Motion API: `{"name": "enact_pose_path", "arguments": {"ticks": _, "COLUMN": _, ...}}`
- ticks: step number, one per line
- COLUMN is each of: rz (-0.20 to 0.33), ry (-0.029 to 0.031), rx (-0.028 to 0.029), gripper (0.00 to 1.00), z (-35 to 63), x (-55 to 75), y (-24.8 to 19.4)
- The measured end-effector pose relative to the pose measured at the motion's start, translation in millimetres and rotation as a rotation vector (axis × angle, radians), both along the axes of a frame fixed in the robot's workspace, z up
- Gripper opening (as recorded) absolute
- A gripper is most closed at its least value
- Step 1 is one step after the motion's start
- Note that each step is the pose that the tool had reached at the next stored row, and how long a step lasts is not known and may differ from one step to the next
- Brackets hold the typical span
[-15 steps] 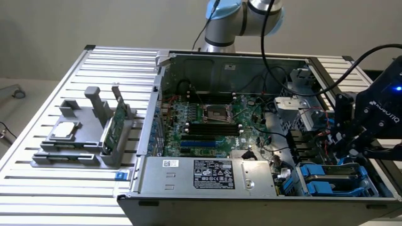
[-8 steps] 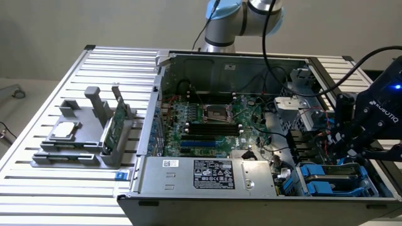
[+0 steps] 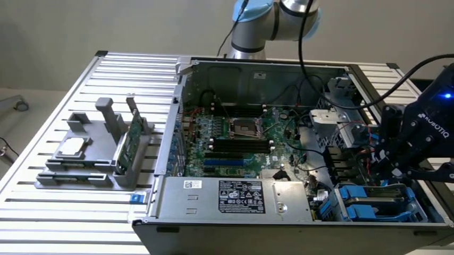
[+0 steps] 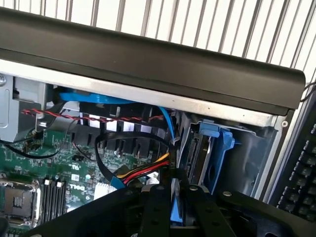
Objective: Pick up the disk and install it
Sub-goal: 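Insert the first disk wire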
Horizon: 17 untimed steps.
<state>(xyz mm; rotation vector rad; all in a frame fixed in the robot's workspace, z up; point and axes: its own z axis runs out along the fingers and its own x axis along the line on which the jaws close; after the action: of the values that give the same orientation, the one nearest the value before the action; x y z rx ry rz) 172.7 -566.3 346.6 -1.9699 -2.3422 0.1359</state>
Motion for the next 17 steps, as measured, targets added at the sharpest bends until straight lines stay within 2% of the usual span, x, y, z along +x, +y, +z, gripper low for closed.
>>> {"name": "enact_pose_path", "arguments": {"ticks": 4, "rz": -0.040, "ry": 0.0022, "rx": -0.0110, "gripper": 0.17, "z": 0.2, "x": 0.2, "y": 0.0}}
{"name": "enact_pose_path", "arguments": {"ticks": 8, "rz": -0.078, "ry": 0.0030, "rx": -0.0257, "gripper": 0.17, "z": 0.3, "x": 0.3, "y": -0.1}}
{"name": "enact_pose_path", "arguments": {"ticks": 11, "rz": -0.104, "ry": 0.0028, "rx": -0.0407, "gripper": 0.17, "z": 0.3, "x": 0.3, "y": -0.1}}
{"name": "enact_pose_path", "arguments": {"ticks": 15, "rz": -0.136, "ry": 0.0022, "rx": -0.0641, "gripper": 0.17, "z": 0.3, "x": 0.3, "y": -0.2}}
{"name": "enact_pose_path", "arguments": {"ticks": 17, "rz": -0.152, "ry": 0.0023, "rx": -0.0692, "gripper": 0.17, "z": -0.1, "x": 0.3, "y": -0.2}}
